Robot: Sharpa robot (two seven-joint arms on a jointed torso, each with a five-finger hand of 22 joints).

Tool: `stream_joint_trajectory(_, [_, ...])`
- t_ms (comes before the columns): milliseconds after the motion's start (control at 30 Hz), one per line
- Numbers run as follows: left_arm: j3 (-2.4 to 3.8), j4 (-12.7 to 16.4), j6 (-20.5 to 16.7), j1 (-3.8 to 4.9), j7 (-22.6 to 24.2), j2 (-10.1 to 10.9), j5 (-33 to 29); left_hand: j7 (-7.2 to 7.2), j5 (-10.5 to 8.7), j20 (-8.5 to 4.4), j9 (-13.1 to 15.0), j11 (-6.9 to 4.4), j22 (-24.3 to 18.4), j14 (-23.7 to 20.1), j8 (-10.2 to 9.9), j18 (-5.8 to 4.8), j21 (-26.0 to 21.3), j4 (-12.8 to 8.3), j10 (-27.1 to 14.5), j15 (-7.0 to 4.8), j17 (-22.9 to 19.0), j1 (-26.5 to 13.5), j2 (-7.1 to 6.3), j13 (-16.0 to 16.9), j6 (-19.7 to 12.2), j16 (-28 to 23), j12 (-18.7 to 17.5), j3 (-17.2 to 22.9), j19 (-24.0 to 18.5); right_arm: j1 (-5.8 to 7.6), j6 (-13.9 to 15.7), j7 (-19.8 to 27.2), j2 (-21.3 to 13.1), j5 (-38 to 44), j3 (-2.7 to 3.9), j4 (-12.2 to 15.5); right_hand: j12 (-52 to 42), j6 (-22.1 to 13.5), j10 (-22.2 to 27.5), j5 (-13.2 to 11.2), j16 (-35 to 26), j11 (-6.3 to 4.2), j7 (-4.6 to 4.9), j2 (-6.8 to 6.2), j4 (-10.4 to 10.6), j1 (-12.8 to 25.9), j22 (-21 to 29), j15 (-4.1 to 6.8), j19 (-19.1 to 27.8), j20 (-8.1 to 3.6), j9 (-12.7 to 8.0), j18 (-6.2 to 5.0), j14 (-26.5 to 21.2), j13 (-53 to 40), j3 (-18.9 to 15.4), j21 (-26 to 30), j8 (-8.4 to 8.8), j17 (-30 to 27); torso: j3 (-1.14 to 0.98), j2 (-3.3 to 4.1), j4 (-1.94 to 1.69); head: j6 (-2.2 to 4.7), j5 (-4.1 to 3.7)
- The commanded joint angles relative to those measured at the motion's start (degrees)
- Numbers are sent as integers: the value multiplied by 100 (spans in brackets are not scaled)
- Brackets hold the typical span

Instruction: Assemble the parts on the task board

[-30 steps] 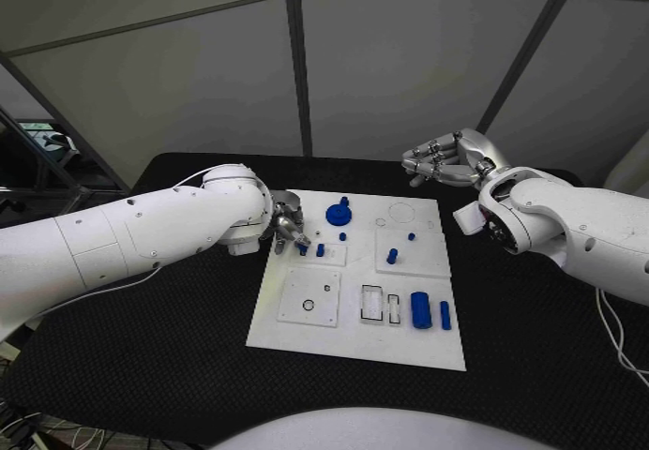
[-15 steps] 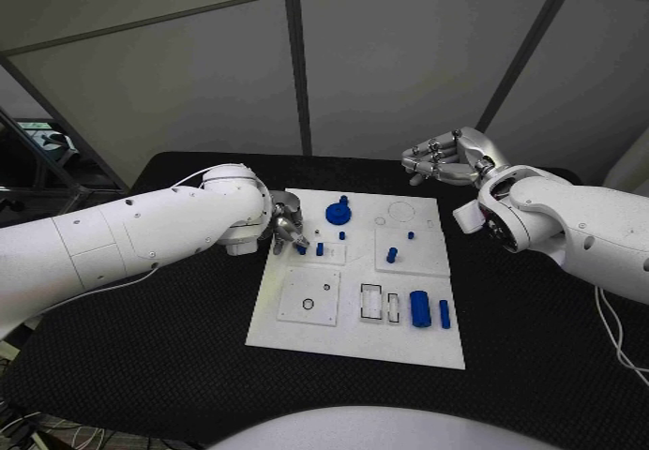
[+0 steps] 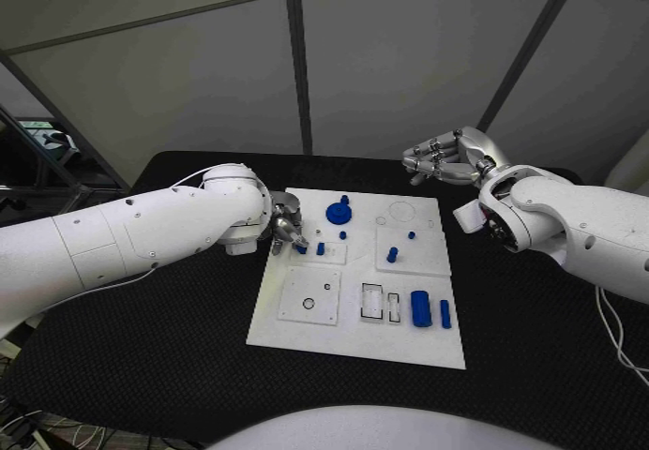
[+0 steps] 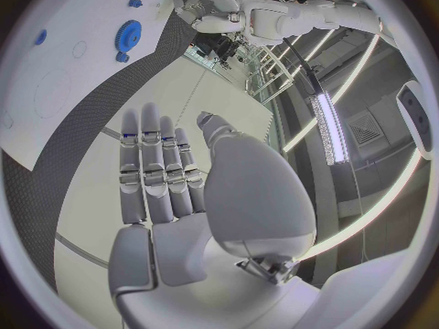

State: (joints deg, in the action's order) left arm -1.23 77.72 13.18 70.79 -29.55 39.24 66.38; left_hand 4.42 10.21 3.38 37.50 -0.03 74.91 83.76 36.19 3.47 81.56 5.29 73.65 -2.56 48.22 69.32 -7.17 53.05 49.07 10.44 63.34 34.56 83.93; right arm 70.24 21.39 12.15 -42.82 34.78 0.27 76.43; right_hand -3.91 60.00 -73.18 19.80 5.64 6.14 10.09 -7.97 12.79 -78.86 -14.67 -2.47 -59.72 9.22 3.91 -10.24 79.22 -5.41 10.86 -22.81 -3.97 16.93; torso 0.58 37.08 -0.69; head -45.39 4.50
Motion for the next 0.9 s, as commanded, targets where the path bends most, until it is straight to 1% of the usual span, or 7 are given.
stream_joint_trajectory(33, [-16, 5, 174, -15, -67, -13, 47, -3, 38, -35, 14, 3, 684, 1, 23, -114, 24, -676, 24, -33, 6, 65, -12, -13, 24, -28, -25, 707, 210, 10, -37, 30, 5, 7, 4, 3, 6, -25, 13, 27, -23, -28, -4, 38, 6, -9, 6, -5, -32, -9, 4, -27, 35, 9, -25, 31, 3, -4, -1, 4, 5, 0, 1])
stream_joint_trajectory(233, [-16, -26, 191, -15, -68, -55, 39, -18, 47, -35, 29, -4, 686, 7, 35, -114, 23, -634, 37, -33, 7, -18, -21, -56, 32, -27, -56, 733, 212, 10, -35, 30, 3, 7, 4, 8, 6, -25, 13, 27, -23, -28, -4, 38, 6, -9, 6, -5, -32, -9, 4, -27, 35, 9, -25, 31, 3, -4, -4, 6, 5, -5, -2])
stream_joint_trajectory(300, [-16, -41, 191, -15, -66, -69, 9, -62, 39, -37, 51, -37, 703, 16, 58, -118, 35, -589, 12, -41, 11, -118, -54, -232, 63, -22, -177, 704, 219, 10, -34, 30, 2, 7, 4, 9, 6, -25, 13, 27, -23, -28, -4, 38, 6, -9, 6, -5, -32, -9, 4, -27, 35, 9, -25, 31, 3, -4, -4, 6, 5, -5, -2])
stream_joint_trajectory(367, [-16, -54, 192, -15, -65, -82, -20, -109, 30, -44, 73, -66, 712, 22, 80, -120, 41, -547, 78, -57, 15, -205, -84, -152, 118, -19, -115, 652, 224, 10, -33, 30, 1, 7, 4, 10, 6, -25, 13, 27, -23, -28, -4, 38, 6, -9, 6, -5, -32, -9, 4, -27, 35, 9, -25, 31, 3, -4, -4, 2, 4, -11, -7])
stream_joint_trajectory(633, [-18, -128, 193, -15, -66, -125, -57, -185, -9, -74, 92, -113, 739, 25, 49, -126, 54, -323, 153, -90, 33, -519, -127, -42, 295, -13, -24, 259, 237, 10, -31, 32, 0, 7, 4, 11, 6, -25, 13, 27, -23, -28, -4, 38, 6, -9, 6, -5, -32, -9, 4, -27, 35, 9, -25, 31, 3, -4, -8, 2, 5, -16, -20])
stream_joint_trajectory(733, [-19, -161, 188, -15, -71, -138, -67, -187, -49, -76, 109, -114, 764, 25, 46, -133, 74, -137, 157, -90, 39, -747, -123, -30, 367, -12, -10, 31, 251, 10, -35, 39, 3, 7, 4, 5, 6, -24, 10, 24, -28, -28, -4, 40, 2, -12, 12, -4, -41, -10, 4, -27, 41, 9, -31, 39, 3, -4, -9, 4, 4, -18, -24])
stream_joint_trajectory(900, [-20, -191, 177, -15, -77, -152, -72, -194, -64, -82, 128, -119, 779, 26, 36, -136, 85, -68, 156, -95, 43, -822, -126, -25, 399, -13, -3, -120, 259, 10, -43, 45, 9, 7, 4, -3, 6, -24, 10, 24, -29, -28, -4, 40, 2, -11, 12, -4, -41, -10, 4, -27, 41, 9, -31, 40, 3, -4, -8, 5, 4, -20, -31])
